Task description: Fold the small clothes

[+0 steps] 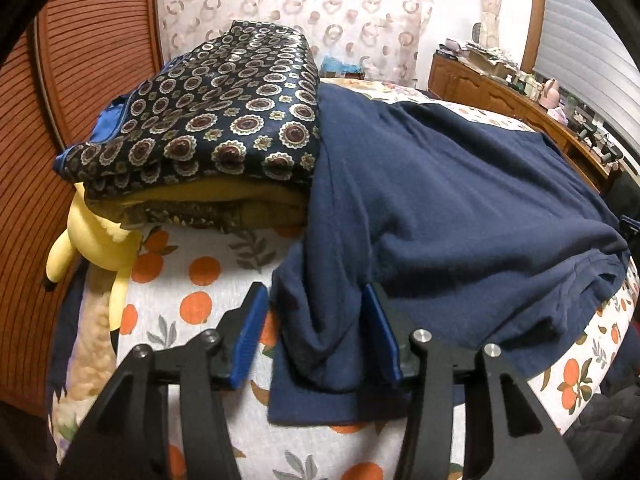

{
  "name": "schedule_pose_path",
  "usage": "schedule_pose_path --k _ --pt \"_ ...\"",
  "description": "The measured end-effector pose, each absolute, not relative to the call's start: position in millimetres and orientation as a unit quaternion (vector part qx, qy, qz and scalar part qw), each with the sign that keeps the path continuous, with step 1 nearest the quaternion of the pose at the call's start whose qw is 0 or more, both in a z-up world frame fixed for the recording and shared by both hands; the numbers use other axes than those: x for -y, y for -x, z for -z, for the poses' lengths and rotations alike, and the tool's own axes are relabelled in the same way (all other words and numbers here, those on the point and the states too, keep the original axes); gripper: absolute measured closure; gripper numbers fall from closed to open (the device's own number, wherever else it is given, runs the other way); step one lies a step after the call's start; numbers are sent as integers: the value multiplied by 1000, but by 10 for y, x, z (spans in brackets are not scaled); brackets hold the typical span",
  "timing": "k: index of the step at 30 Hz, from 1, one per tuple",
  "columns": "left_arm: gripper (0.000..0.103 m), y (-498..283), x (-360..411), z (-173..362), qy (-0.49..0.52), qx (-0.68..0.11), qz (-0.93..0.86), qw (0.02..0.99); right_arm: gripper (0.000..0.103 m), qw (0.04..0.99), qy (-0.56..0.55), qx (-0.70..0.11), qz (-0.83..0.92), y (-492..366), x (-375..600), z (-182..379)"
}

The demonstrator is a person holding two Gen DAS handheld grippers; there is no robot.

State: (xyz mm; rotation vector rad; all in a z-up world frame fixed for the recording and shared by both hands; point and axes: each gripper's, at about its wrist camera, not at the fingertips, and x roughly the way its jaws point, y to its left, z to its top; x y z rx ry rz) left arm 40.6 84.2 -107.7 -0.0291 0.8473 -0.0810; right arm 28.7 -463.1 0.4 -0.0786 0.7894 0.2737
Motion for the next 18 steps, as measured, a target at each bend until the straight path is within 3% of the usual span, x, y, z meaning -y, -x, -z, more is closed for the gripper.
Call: schedule_pose_path --k 18 --pt "54 -354 -869 1091 23 -403 46 914 49 914 72 -381 -120 -317 4421 275"
